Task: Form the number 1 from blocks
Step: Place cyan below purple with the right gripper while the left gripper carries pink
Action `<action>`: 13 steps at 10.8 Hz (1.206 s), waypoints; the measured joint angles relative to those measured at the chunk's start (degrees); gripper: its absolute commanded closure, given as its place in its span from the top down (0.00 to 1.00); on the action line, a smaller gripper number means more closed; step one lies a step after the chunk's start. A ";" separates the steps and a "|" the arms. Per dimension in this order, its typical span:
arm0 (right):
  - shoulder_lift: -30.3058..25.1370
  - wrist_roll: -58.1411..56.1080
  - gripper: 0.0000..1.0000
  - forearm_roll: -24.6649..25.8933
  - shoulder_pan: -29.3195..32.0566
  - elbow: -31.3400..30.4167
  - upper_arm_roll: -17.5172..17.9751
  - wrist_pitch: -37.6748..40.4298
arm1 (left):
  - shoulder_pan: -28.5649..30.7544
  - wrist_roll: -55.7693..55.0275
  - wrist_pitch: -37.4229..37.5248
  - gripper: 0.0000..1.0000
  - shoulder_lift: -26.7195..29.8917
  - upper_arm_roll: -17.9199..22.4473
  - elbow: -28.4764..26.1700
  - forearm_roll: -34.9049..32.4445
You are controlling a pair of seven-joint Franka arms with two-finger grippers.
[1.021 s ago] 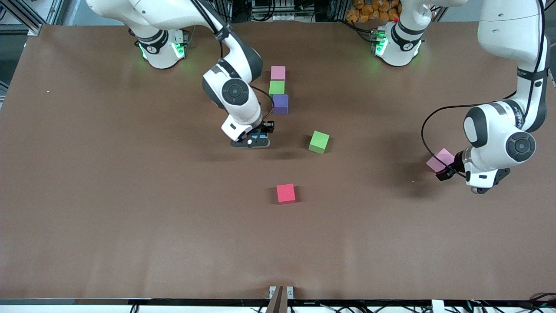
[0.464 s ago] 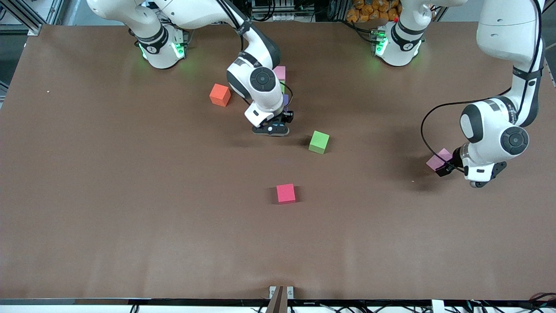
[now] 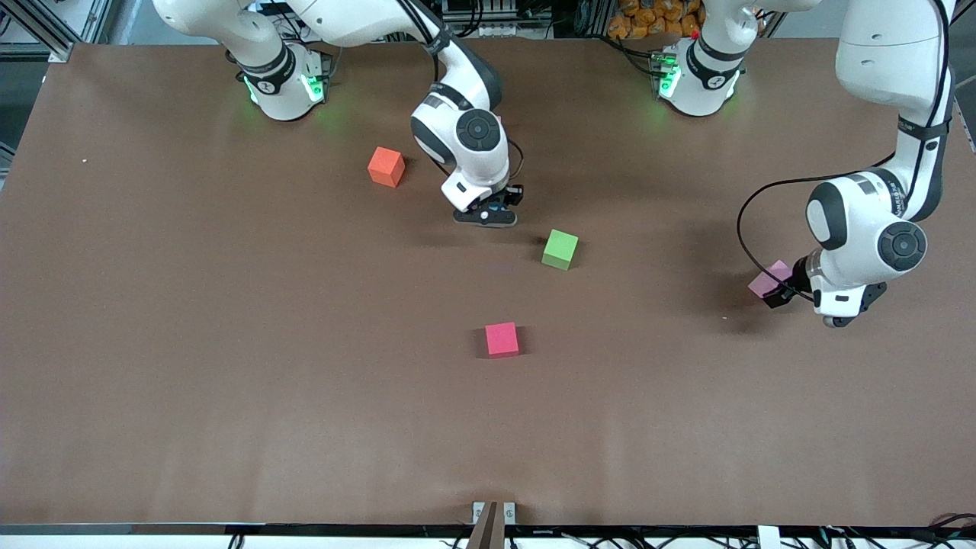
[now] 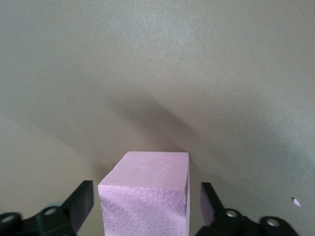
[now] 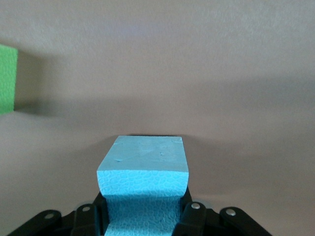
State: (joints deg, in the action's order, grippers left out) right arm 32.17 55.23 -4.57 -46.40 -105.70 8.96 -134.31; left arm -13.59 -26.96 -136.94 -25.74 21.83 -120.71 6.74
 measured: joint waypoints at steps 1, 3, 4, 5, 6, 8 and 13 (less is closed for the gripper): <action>0.00 0.40 0.00 0.00 -0.32 -0.01 0.00 0.84 | 0.00 0.00 0.00 0.64 0.00 0.00 -0.05 0.01; 0.01 0.53 0.00 0.00 -0.43 -0.11 -0.04 1.47 | -0.03 0.00 -0.06 0.33 0.07 -0.02 -0.07 0.03; 0.01 0.53 0.00 0.00 -0.43 -0.13 -0.10 1.52 | -0.07 0.00 -0.06 0.22 0.12 -0.02 -0.08 0.03; 0.01 0.53 0.00 0.00 -0.43 -0.14 -0.12 1.55 | -0.08 0.00 -0.06 0.19 0.14 -0.02 -0.07 0.03; 0.01 0.53 0.00 0.01 -0.43 -0.20 -0.13 1.57 | -0.13 0.00 -0.06 0.06 0.16 -0.02 -0.06 0.03; 0.01 0.53 0.00 0.02 -0.43 -0.37 -0.21 1.59 | -0.27 0.03 -0.05 0.00 0.17 -0.03 -0.04 0.03; -0.02 1.63 1.00 0.02 -0.43 -0.36 -0.40 1.52 | -2.49 0.49 8.75 0.00 3.07 -2.86 4.04 0.03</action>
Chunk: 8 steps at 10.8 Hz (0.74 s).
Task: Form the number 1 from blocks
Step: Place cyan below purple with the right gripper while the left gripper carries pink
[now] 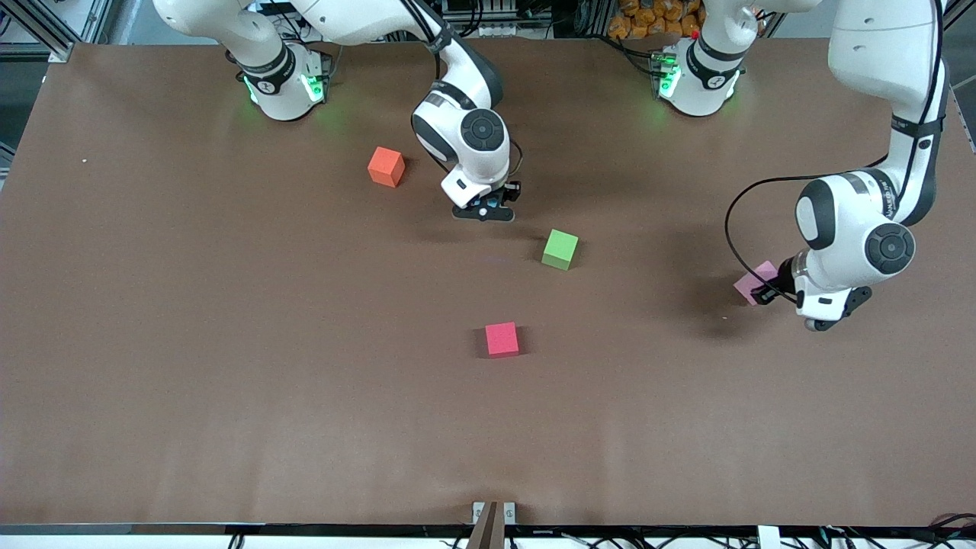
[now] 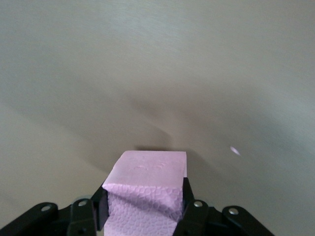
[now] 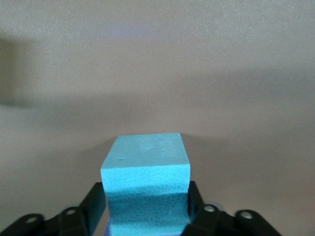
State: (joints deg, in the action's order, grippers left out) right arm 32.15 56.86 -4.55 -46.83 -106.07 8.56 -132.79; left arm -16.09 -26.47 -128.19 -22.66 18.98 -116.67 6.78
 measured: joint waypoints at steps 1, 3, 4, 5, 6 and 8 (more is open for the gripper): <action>-0.17 0.40 1.00 0.00 0.05 0.30 -0.17 -0.13 | -0.33 -0.01 2.85 0.00 0.64 -0.07 2.18 0.00; -1.29 0.63 1.00 0.01 1.33 1.08 -0.80 -0.30 | -0.57 0.04 6.53 0.00 1.68 -0.14 5.52 0.00; -2.32 0.49 1.00 0.03 3.06 1.33 -1.01 -0.30 | -1.31 0.09 8.77 0.00 2.26 -0.29 7.02 0.00; -3.34 -0.65 1.00 0.05 5.40 1.37 -1.06 -0.21 | -2.40 0.09 11.37 0.00 2.84 -0.87 8.65 0.00; -3.96 -3.18 1.00 0.06 8.07 1.38 -1.14 0.04 | -3.38 0.05 13.77 0.00 3.24 -2.10 10.34 0.00; -4.28 -10.39 1.00 0.07 14.22 1.37 -1.34 1.67 | -5.32 -0.03 17.28 0.00 3.42 -5.64 13.58 0.00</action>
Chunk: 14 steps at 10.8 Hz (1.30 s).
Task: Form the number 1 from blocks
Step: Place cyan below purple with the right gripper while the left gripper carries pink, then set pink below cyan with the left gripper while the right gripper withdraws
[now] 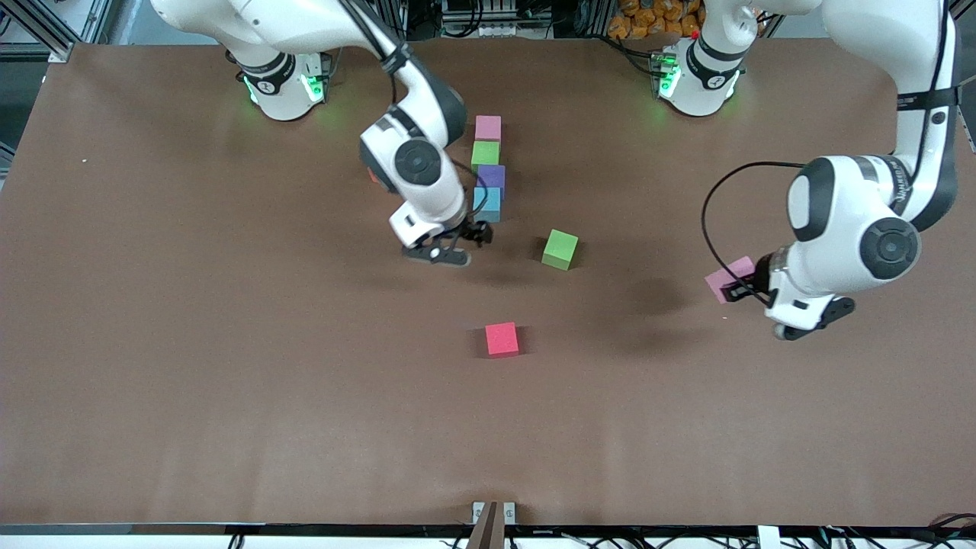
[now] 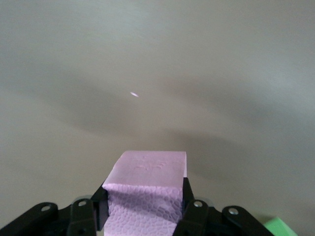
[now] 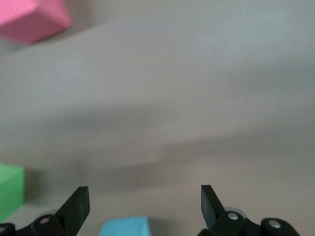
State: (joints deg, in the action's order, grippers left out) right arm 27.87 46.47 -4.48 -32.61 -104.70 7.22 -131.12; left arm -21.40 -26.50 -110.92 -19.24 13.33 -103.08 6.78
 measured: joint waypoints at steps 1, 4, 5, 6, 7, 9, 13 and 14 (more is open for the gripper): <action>-0.01 -4.05 1.00 0.01 3.14 -0.01 -0.07 0.77 | -1.52 -0.49 0.86 0.00 0.02 -1.62 1.38 0.00; -1.63 -14.82 1.00 3.39 11.90 0.00 -0.63 6.13 | -7.44 -2.21 1.36 0.00 0.02 -4.72 4.69 0.00; -2.59 -18.28 1.00 4.41 14.81 -0.05 -0.75 7.35 | -9.21 -2.44 1.39 0.00 -0.04 -6.25 5.49 0.00; -3.57 -22.51 1.00 4.74 17.70 -0.38 -0.85 8.08 | -11.30 -2.71 1.46 0.00 -0.17 -7.28 6.03 0.00; -4.74 -27.08 1.00 4.84 20.60 -1.36 -0.92 8.26 | -13.83 -2.85 1.51 0.00 -0.61 -7.61 6.29 0.00; -7.24 -33.55 1.00 4.89 25.76 -3.64 -0.99 8.26 | -18.10 -2.88 1.20 0.00 -2.43 -7.76 6.99 0.00; -13.20 -35.39 1.00 4.89 28.21 -12.65 -0.60 1.61 | -24.56 -3.17 -4.07 0.00 -8.16 -7.86 9.01 0.00; -15.37 -35.40 1.00 4.92 28.18 -16.97 -0.38 -1.61 | -25.84 -4.22 -5.38 0.00 -9.25 -7.86 9.08 0.00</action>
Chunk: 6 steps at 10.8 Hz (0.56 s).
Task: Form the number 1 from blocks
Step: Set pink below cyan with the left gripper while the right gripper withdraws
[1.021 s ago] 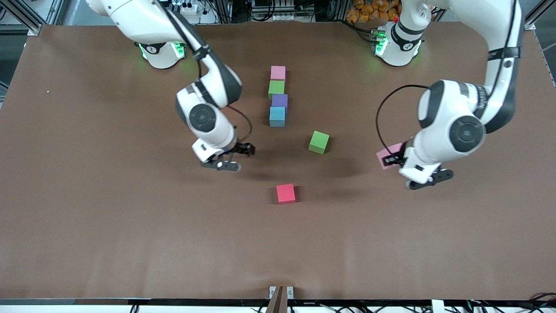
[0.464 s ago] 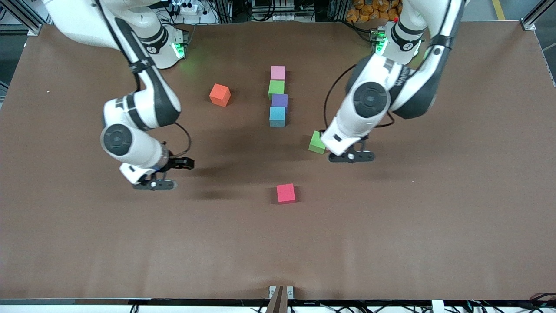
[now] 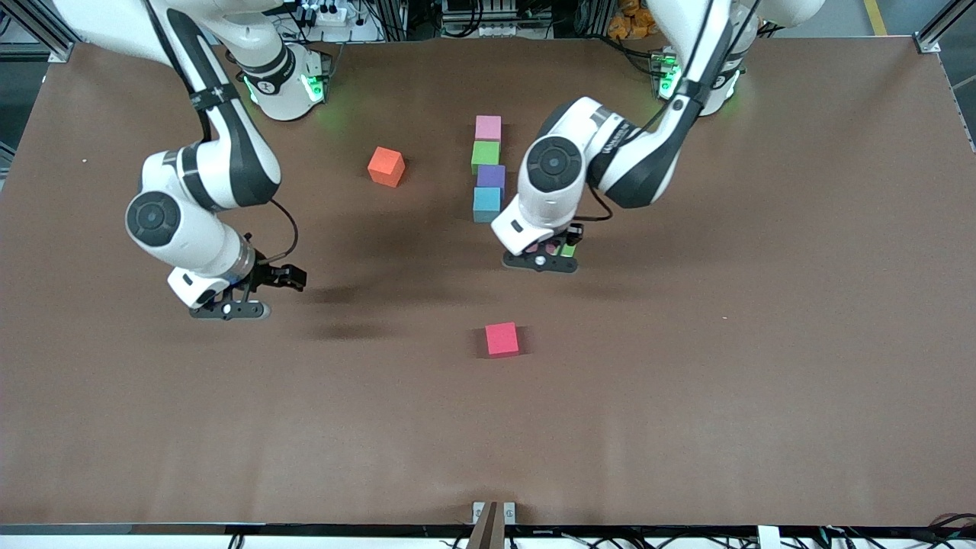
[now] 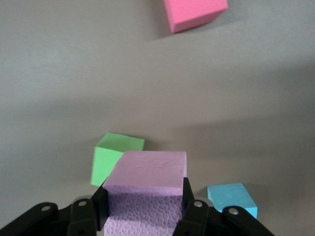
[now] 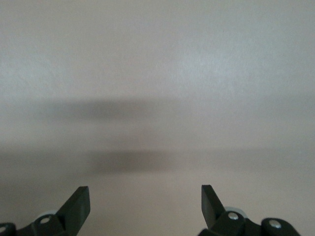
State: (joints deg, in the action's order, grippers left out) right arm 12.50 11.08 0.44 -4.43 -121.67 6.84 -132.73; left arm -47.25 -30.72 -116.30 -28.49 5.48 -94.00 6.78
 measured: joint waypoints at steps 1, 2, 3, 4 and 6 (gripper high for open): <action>-2.47 -0.30 1.00 0.10 -0.01 -3.92 0.11 -1.79 | -1.15 -1.24 -1.47 0.00 -1.08 0.01 0.08 0.00; -4.98 -0.57 1.00 0.19 -0.01 -6.68 0.13 -2.23 | -2.28 -2.76 -3.13 0.00 -2.15 0.02 0.17 0.00; -7.47 -0.67 1.00 0.30 -0.01 -8.69 0.14 -2.25 | -3.53 -4.64 -4.41 0.00 -3.28 0.03 0.40 0.00; -9.69 -0.71 1.00 0.39 -0.01 -9.99 0.18 -2.18 | -4.98 -6.46 -5.09 0.00 -4.59 0.05 0.80 0.00; -12.65 -1.45 1.00 0.47 0.00 -10.25 0.19 -1.77 | -7.18 -8.06 -5.37 0.00 -6.88 0.11 1.67 0.00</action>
State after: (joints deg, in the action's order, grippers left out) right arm -0.15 9.63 0.91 -4.43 -131.92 7.03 -134.50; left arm -54.43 -38.79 -121.67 -35.37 5.58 -92.33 6.78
